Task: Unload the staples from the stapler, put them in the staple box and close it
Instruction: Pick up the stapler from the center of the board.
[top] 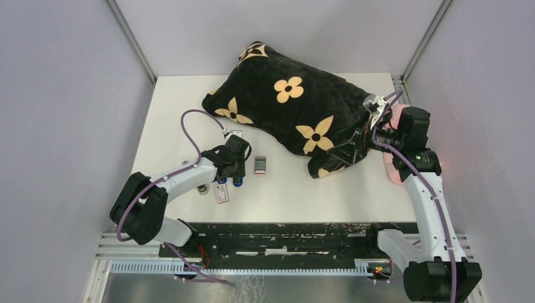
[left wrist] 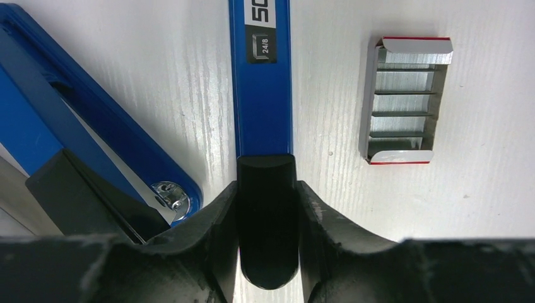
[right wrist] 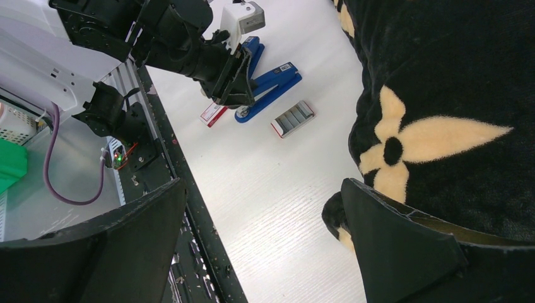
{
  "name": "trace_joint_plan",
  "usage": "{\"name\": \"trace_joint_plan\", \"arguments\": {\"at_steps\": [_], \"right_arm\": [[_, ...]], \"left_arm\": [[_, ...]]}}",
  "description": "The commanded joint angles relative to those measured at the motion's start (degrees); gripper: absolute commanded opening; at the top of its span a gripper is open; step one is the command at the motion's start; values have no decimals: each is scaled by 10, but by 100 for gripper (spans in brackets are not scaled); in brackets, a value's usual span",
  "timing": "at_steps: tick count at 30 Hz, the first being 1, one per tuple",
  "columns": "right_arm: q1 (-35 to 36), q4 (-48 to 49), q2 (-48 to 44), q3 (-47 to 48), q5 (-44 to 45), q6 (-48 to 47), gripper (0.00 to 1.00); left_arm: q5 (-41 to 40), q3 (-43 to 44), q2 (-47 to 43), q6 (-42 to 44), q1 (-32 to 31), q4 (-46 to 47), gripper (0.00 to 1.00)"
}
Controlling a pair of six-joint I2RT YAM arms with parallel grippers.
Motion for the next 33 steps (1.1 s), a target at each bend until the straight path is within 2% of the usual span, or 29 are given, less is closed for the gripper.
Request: {"name": "trace_joint_plan", "arguments": {"at_steps": [1,2,4,6,7,16,23,33], "right_arm": [[1,21,-5,0,-1,-3,99],[1,21,-5,0,-1,-3,99],[1,21,-5,0,-1,-3,99],[0,22,-4,0,-1,-3,99],[1,22,-4,0,-1,-3,99],[1,40,-3,-10,-20,7,99],[1,57,-2,-16,-36,18,99],[1,68,-1,-20,-46,29,99]], "left_arm": [[-20,18,4,18,-3,-2,37],[-22,18,4,18,-2,-2,29],[-24,17,0,18,-3,-2,20],[-26,16,-10,17,-2,-2,5],[-25,14,-18,18,-2,-2,3],[4,-9,-114,26,-4,14,3],[67,-42,-206,39,-3,65,3],[122,-89,-277,51,-3,143,3]]}}
